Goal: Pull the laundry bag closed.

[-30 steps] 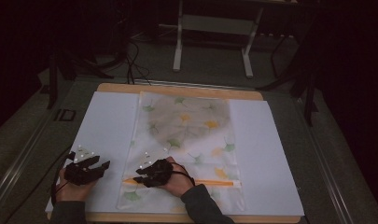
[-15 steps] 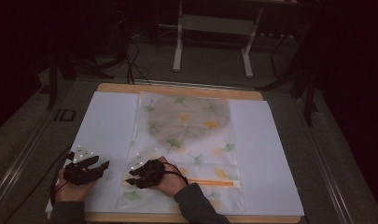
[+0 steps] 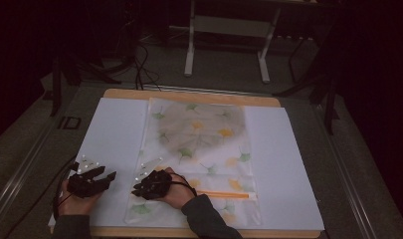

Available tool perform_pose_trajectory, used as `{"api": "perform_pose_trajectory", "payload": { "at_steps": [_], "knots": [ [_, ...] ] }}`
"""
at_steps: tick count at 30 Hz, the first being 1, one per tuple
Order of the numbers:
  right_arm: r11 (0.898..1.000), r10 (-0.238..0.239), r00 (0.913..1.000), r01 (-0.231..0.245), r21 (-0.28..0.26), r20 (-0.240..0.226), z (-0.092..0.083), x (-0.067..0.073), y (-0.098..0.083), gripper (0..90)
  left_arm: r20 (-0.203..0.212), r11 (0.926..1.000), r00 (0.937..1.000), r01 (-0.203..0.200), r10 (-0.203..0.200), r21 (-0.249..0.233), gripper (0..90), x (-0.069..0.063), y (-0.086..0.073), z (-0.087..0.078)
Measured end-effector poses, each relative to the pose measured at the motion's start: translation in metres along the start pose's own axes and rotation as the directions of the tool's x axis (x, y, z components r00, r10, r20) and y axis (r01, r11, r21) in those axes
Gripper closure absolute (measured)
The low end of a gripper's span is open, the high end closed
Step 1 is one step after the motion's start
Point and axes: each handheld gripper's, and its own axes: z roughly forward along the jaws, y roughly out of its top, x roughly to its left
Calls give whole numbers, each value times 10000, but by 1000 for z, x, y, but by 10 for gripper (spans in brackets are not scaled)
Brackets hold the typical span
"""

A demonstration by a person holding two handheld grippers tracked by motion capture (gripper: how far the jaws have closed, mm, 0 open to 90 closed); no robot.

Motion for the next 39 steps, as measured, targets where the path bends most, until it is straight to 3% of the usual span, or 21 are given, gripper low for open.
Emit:
{"api": "perform_pose_trajectory", "payload": {
  "at_steps": [9,15,25,31,39],
  "knots": [
    [9997,110,9999,-108,202,-86,4,-3,2,758,5,10000,10000,-12,12,11,512,0,0,0],
    [9990,-49,10000,51,451,-58,7,-1,3,811,4,10000,10000,-19,19,17,512,0,0,0],
    [9995,-107,9999,106,306,35,5,1,1,835,195,9999,9997,-112,111,52,525,-3,1,0],
    [9996,-80,10000,79,257,32,4,1,0,835,595,10000,9982,33,-33,0,545,-7,1,-7],
    [9997,-126,9999,124,212,91,0,2,2,836,1222,9999,9925,-63,43,161,568,-21,-3,-13]
  ]
}}
